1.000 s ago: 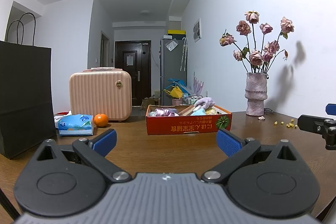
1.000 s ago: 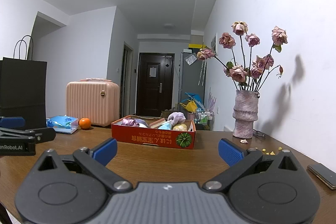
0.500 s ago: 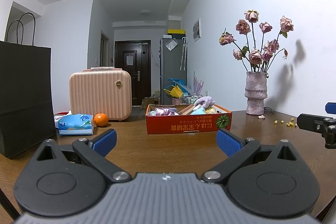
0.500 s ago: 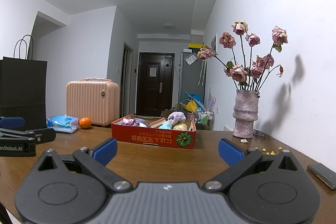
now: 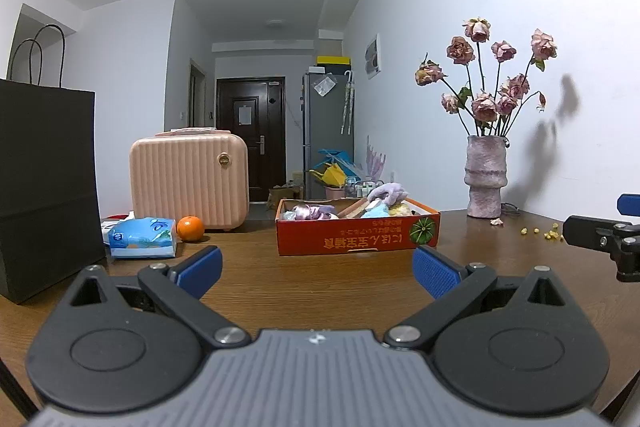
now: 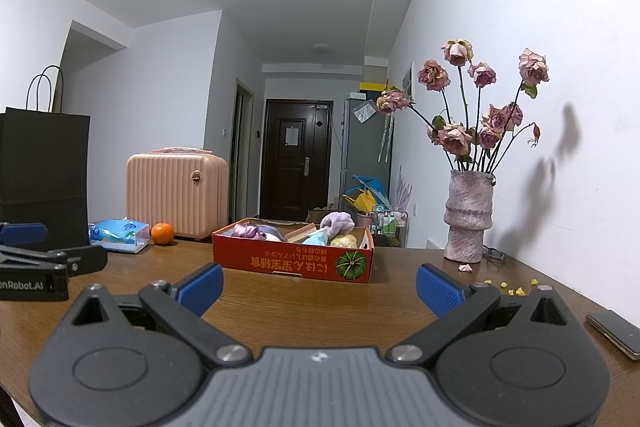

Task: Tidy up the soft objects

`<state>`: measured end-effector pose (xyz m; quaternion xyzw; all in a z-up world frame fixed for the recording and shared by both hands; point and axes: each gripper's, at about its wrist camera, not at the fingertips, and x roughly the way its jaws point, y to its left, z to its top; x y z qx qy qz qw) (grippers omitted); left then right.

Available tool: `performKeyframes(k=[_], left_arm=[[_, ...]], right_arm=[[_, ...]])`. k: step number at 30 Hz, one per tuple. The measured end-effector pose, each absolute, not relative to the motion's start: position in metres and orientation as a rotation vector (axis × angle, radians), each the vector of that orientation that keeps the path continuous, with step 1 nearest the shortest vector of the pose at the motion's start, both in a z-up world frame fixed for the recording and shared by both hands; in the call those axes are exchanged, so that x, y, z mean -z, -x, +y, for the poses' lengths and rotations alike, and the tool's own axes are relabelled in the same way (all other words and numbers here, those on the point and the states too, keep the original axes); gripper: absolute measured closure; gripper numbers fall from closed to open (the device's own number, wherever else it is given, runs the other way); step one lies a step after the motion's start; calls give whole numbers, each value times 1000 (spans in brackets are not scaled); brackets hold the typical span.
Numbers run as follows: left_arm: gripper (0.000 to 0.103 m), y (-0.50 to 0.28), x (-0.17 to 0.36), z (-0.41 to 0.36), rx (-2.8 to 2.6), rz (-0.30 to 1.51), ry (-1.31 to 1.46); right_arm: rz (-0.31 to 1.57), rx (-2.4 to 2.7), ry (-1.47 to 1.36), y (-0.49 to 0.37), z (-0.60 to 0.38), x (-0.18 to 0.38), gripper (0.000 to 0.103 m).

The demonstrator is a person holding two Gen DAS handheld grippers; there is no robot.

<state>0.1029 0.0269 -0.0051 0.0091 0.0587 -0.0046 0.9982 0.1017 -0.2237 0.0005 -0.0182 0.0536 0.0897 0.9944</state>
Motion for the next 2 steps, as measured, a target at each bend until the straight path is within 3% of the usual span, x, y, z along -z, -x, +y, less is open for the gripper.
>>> performKeyframes(k=[2], left_arm=[[0,-103,6,27,13,118,-20]], right_arm=[[108,-179,36,-102,-224,0,0]])
